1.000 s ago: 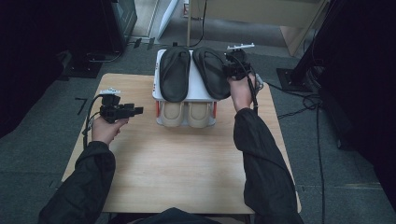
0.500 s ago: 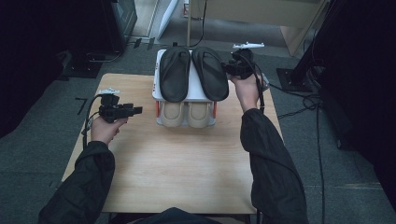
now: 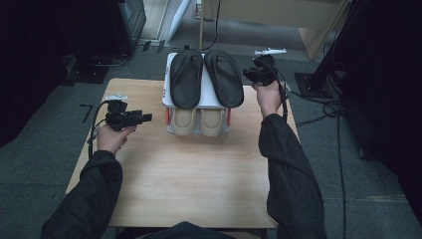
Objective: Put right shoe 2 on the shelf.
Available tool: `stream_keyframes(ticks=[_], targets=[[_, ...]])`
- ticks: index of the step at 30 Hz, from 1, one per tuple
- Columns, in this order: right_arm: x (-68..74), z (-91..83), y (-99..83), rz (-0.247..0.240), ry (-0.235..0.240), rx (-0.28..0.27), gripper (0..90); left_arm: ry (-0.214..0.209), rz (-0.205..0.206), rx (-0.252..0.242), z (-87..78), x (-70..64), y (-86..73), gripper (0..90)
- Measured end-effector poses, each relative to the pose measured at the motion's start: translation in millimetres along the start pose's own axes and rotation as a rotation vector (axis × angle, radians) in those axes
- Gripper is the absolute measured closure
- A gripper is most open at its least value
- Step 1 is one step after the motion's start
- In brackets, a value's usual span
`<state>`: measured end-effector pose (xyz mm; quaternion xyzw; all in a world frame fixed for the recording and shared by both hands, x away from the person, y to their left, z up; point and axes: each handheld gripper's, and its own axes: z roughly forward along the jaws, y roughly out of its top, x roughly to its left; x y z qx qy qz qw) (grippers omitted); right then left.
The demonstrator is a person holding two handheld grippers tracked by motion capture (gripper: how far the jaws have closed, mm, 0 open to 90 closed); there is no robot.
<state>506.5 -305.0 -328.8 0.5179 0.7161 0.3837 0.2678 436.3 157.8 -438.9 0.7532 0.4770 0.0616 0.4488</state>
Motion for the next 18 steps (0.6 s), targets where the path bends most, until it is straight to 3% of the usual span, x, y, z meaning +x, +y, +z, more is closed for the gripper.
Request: stream_keyframes(ticks=[5,18], targets=[[7.5,3.8,-0.1,-0.023,0.005,0.003,68.8,-0.001,-0.001,-0.007,-1.1,0.6,0.2,42.0],[13.9,1.3,-5.5,-0.006,0.047,-0.009,68.7,-0.001,0.002,-0.004,-0.2,-0.8,0.2,42.0]])
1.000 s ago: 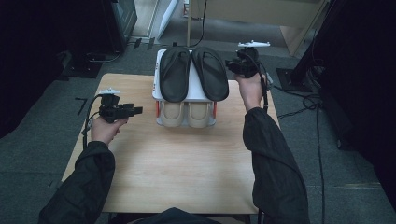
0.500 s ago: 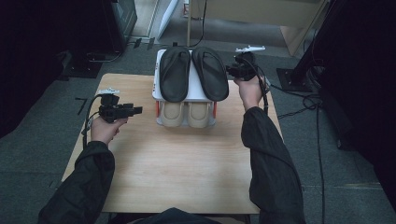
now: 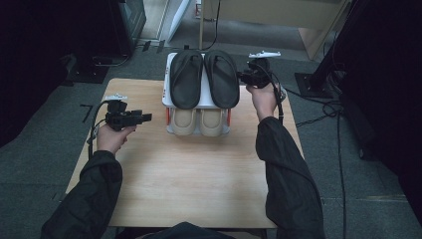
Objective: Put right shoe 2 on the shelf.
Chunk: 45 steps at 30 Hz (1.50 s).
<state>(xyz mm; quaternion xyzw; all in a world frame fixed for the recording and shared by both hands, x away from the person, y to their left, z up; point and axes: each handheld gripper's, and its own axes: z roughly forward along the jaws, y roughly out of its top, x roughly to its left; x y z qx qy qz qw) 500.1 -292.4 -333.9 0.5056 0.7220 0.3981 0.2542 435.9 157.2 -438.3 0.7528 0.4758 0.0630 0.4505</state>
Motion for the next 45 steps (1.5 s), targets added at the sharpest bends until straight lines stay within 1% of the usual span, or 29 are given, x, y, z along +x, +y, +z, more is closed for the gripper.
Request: stream_keyframes(ticks=[4,7,10,19,32,36,38,39,42,45], targets=[[2.7,0.5,-0.9,0.005,0.012,0.0,67.6,0.0,0.0,0.0,0.4,0.3,0.0,42.0],[6.5,2.3,-2.5,-0.002,0.027,0.009,66.4,0.001,0.001,0.0,0.4,0.3,-0.1,42.0],[9.8,3.3,-3.4,-0.015,0.031,0.008,66.4,0.0,-0.003,-0.001,0.4,0.3,-0.1,42.0],[13.4,6.8,-2.7,-0.013,0.029,-0.002,66.4,-0.001,-0.003,-0.003,-0.5,1.1,0.0,42.0],[13.9,9.0,-2.1,-0.021,0.02,-0.013,65.3,-0.001,-0.008,-0.004,-0.9,1.9,-0.1,42.0],[11.9,8.7,-2.4,-0.01,0.026,-0.012,62.9,0.001,-0.009,-0.006,-1.3,2.2,-0.1,42.0],[11.5,8.0,-2.5,-0.012,0.028,-0.011,62.2,0.001,-0.009,-0.005,-1.3,2.4,-0.1,42.0],[11.2,7.3,-2.5,-0.015,0.029,-0.009,61.8,0.0,-0.01,-0.005,-1.3,2.5,-0.1,42.0],[9.1,4.3,-2.8,0.0,0.04,-0.013,59.6,0.002,-0.006,-0.004,-1.4,2.7,-0.4,41.7],[5.8,0.3,-3.4,0.0,0.049,-0.017,57.8,0.0,-0.006,-0.002,-0.9,2.6,-0.8,41.7]])
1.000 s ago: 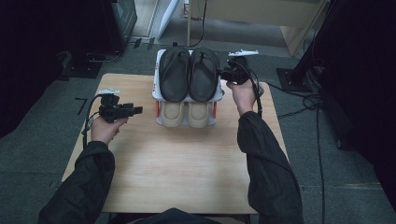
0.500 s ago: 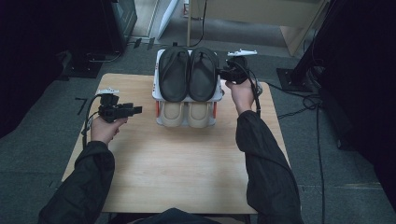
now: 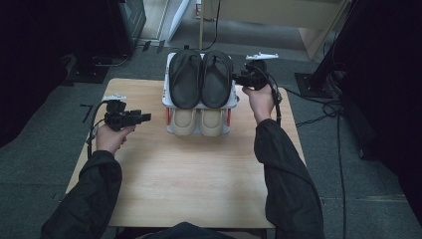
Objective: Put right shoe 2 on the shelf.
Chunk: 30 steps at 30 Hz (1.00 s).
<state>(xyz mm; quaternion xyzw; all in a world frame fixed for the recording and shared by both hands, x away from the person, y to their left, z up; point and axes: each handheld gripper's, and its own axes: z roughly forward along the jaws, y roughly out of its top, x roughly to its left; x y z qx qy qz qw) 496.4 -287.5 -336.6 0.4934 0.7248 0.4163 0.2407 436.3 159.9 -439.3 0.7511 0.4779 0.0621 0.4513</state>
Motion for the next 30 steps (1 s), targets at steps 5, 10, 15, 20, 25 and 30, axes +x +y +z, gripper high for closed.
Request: stream_keyframes(ticks=[5,10,15,20,25,30], targets=[[-3.0,-7.3,-5.8,-0.011,0.009,-0.032,56.1,0.0,0.009,0.007,0.6,-0.9,-0.3,41.6],[-6.8,-13.2,-15.5,-0.021,0.012,-0.03,55.2,0.0,0.018,0.013,1.5,-2.3,-0.7,41.3],[-10.6,-19.5,-27.7,-0.024,0.026,-0.024,53.4,0.002,0.028,0.02,1.8,-2.8,-1.0,41.2],[-12.1,-25.1,-43.5,-0.037,0.042,-0.021,52.0,0.002,0.029,0.021,1.9,-3.7,-1.4,41.2],[-13.2,-30.0,-58.4,-0.045,0.058,-0.012,50.9,0.003,0.034,0.015,1.3,-4.8,-3.0,41.1],[-12.5,-34.9,-73.2,-0.049,0.075,-0.002,50.0,0.005,0.04,0.018,1.7,-4.9,-4.0,40.8]])
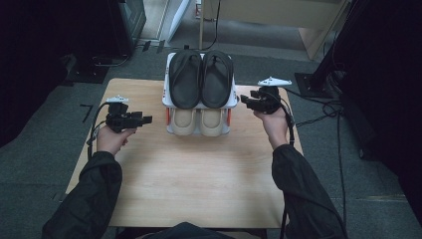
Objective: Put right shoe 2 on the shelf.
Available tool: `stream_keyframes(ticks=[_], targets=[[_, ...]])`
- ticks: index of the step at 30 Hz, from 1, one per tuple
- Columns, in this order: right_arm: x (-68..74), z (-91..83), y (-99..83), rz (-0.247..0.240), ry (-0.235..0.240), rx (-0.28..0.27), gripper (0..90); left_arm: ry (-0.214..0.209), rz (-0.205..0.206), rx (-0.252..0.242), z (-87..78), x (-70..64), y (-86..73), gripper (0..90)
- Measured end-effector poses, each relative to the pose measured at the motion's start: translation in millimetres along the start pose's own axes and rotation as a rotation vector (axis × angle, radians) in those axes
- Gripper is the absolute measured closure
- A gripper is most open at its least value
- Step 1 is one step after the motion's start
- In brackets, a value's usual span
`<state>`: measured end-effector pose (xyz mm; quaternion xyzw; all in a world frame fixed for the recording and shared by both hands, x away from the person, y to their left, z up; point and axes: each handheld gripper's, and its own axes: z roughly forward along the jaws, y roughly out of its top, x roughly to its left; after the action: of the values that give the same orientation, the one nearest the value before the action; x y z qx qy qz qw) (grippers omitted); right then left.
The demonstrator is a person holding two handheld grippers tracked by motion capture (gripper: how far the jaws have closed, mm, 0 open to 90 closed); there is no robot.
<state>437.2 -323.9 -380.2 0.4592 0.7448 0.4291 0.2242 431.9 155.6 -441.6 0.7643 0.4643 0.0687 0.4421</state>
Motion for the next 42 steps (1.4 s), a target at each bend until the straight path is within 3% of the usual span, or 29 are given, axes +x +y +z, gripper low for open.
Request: stream_keyframes(ticks=[19,26,31,35,42], targets=[[20.6,-5.0,-56.3,-0.022,0.067,0.032,48.3,-0.003,0.042,0.0,4.9,-6.1,-6.0,38.9],[22.0,-8.5,-75.7,-0.01,0.079,0.044,48.3,-0.002,0.067,0.003,5.4,-9.8,-8.7,38.1],[23.1,-11.4,-90.2,-0.019,0.084,0.046,47.9,0.001,0.072,0.032,6.7,-12.2,-10.2,36.7],[22.4,-15.1,-99.3,-0.02,0.089,0.05,47.4,0.016,0.098,0.018,4.5,-17.2,-15.1,35.3],[19.6,-22.0,-114.3,0.013,0.092,0.052,47.5,0.026,0.11,0.029,3.8,-18.1,-18.6,34.1]])
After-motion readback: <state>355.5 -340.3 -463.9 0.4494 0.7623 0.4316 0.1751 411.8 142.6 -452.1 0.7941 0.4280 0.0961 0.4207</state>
